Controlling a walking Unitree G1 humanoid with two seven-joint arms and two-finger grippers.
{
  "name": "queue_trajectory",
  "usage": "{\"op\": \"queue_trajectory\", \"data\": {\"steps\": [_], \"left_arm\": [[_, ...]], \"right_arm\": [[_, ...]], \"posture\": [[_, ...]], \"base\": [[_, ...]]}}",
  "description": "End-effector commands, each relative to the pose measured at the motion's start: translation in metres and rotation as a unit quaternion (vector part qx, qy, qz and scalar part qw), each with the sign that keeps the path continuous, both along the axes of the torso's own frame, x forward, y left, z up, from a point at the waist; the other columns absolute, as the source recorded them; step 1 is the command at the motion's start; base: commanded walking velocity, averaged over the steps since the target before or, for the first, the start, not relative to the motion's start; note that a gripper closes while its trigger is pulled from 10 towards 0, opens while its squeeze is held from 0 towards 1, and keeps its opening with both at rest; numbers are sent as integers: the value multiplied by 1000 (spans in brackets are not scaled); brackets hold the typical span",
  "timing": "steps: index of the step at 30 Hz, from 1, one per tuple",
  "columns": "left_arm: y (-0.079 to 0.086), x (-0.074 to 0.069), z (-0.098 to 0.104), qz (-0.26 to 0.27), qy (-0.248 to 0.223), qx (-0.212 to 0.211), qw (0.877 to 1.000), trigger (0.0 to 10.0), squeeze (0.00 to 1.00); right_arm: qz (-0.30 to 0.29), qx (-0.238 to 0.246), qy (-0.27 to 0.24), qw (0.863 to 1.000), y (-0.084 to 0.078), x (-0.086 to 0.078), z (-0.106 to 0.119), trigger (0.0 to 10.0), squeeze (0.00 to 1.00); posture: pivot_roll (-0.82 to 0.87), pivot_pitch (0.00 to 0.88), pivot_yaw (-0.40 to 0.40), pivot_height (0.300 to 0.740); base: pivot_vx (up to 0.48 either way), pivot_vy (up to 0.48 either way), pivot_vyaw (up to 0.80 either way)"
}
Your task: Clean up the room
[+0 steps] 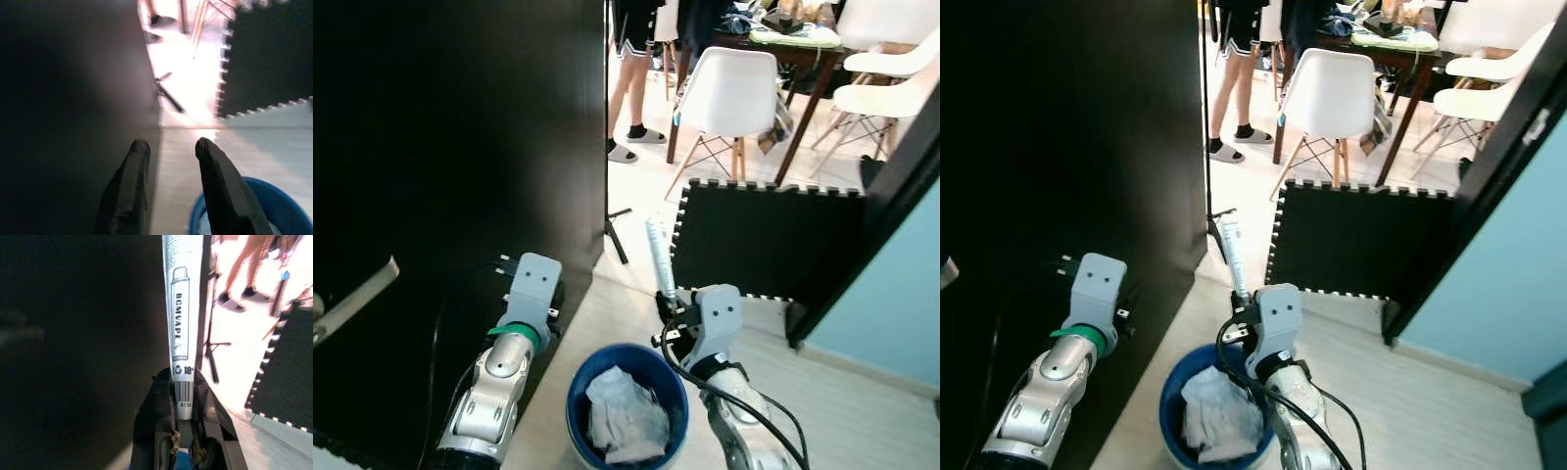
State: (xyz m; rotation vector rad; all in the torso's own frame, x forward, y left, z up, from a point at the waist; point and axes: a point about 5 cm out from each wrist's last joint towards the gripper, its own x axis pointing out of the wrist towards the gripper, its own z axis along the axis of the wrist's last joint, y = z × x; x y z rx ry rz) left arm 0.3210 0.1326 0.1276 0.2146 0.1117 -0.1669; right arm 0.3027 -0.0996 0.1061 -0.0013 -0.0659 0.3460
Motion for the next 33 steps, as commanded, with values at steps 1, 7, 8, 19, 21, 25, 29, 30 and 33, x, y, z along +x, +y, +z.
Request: {"op": "queue_trajectory", "data": {"steps": [1,7,8,19,21,25,29,30,33], "left_arm": [[-5,-12,-20,-59,69,3,996,10000,0],[8,-33,-59,-99,180,-10,979,10000,0],[16,-40,-71,-102,203,4,974,10000,0],[40,-74,-89,-140,225,20,964,10000,0],[39,-76,-84,-144,212,8,966,10000,0],[33,-82,-68,-163,180,-12,970,10000,0],[31,-83,-66,-170,171,-12,970,10000,0],[29,-83,-65,-171,168,-13,971,10000,0],[28,-82,-63,-172,163,-13,972,10000,0]], "right_arm": [[4,-36,55,998,-3,-5,-24,10000,0],[28,-64,85,994,0,-7,-41,10000,0],[39,-67,101,992,2,-7,-46,10000,0],[87,-122,242,959,8,-16,-98,10000,0],[85,-126,249,957,7,-16,-101,10000,0],[86,-137,275,948,4,-21,-112,10000,35],[90,-125,271,950,6,-19,-110,10000,1000],[93,-109,258,956,9,-15,-106,10000,1000],[100,-90,236,962,12,-11,-98,10000,1000]], "posture": [[-107,59,87,720],[-98,63,90,720],[-95,69,92,720],[-39,131,74,720],[-28,142,70,720],[-4,157,63,720],[3,162,61,720],[3,162,61,720],[3,162,61,720]], "base": [[0,0,0],[0,0,0],[0,0,0],[0,0,0],[0,0,0],[0,0,0],[0,0,0],[0,0,0],[0,0,0]]}}
